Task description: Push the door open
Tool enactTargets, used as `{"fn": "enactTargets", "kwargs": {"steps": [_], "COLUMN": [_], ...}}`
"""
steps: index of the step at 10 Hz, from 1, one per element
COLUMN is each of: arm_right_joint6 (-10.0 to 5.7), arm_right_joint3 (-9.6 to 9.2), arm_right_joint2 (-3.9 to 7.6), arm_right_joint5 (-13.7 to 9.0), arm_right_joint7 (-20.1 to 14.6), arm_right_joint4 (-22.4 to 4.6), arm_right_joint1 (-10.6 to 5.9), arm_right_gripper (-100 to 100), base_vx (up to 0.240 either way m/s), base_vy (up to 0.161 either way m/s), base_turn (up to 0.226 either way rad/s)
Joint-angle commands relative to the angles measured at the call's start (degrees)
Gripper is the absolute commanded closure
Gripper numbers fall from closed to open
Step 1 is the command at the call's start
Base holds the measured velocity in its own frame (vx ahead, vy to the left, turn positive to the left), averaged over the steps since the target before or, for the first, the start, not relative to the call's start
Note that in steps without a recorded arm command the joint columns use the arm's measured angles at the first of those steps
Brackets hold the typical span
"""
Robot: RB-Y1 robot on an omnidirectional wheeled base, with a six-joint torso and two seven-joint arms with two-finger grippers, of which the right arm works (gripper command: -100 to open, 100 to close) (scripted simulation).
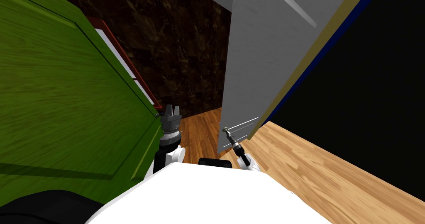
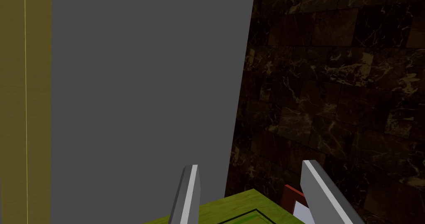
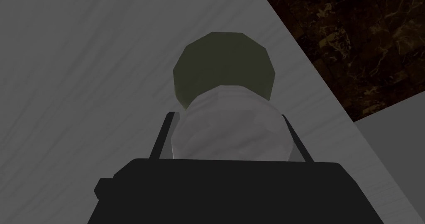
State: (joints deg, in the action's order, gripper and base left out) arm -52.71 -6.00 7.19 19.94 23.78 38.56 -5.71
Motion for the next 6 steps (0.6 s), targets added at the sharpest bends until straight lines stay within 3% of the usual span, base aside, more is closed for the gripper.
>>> {"fn": "enactTargets", "kwargs": {"steps": [1, 6], "arm_right_joint6": [0.35, 0.63], "arm_right_joint3": [-0.19, -1.42], "arm_right_joint2": [0.15, -0.11], "arm_right_joint5": [-1.05, -3.65], "arm_right_joint7": [-2.86, -9.86], "arm_right_joint4": [0.21, -0.50], "arm_right_joint1": [-0.27, -0.92], "arm_right_gripper": [100, 100], "base_vx": [0.033, 0.048], "base_vy": [0.019, 0.025], "base_turn": [-0.038, -0.035]}}
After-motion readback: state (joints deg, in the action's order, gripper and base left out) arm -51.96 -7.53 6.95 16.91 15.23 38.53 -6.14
